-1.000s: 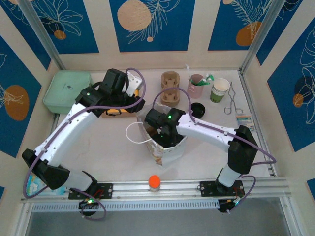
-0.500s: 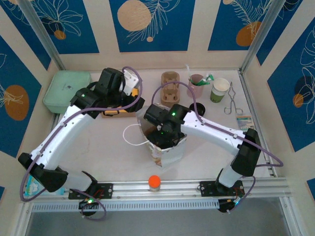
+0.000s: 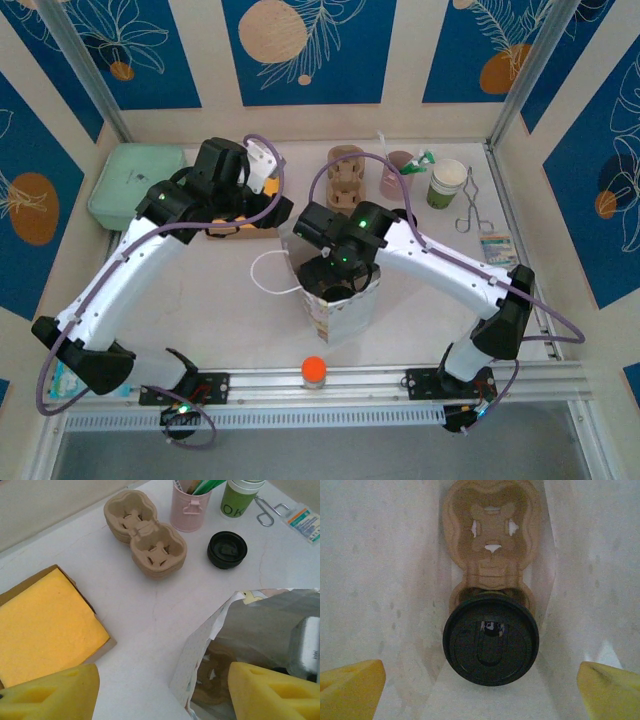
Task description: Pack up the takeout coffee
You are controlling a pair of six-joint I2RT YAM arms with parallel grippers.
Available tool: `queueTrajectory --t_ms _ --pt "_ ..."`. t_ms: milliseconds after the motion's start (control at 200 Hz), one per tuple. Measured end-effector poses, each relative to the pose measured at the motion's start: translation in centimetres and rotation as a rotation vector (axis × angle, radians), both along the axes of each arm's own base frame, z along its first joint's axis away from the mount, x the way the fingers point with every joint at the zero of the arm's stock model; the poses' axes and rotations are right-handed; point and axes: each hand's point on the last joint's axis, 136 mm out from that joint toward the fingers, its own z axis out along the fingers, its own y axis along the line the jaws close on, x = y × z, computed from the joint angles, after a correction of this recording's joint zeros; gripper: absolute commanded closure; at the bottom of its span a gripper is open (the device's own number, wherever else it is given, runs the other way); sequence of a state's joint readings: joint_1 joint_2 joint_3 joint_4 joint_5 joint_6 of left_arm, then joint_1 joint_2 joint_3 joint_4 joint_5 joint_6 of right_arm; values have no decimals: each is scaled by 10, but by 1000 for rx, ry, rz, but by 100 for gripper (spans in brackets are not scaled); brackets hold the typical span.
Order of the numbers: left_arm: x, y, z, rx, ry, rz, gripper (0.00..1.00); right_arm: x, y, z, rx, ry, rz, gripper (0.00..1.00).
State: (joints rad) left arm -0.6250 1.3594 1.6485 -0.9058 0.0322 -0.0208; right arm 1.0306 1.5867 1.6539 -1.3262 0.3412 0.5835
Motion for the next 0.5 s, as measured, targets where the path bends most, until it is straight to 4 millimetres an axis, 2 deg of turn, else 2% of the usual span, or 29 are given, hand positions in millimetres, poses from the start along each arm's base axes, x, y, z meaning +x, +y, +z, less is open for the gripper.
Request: queueTrajectory --t_ms 500 --pt "-2 1 4 -9 -6 3 29 -6 -10 43 104 -72 17 1"
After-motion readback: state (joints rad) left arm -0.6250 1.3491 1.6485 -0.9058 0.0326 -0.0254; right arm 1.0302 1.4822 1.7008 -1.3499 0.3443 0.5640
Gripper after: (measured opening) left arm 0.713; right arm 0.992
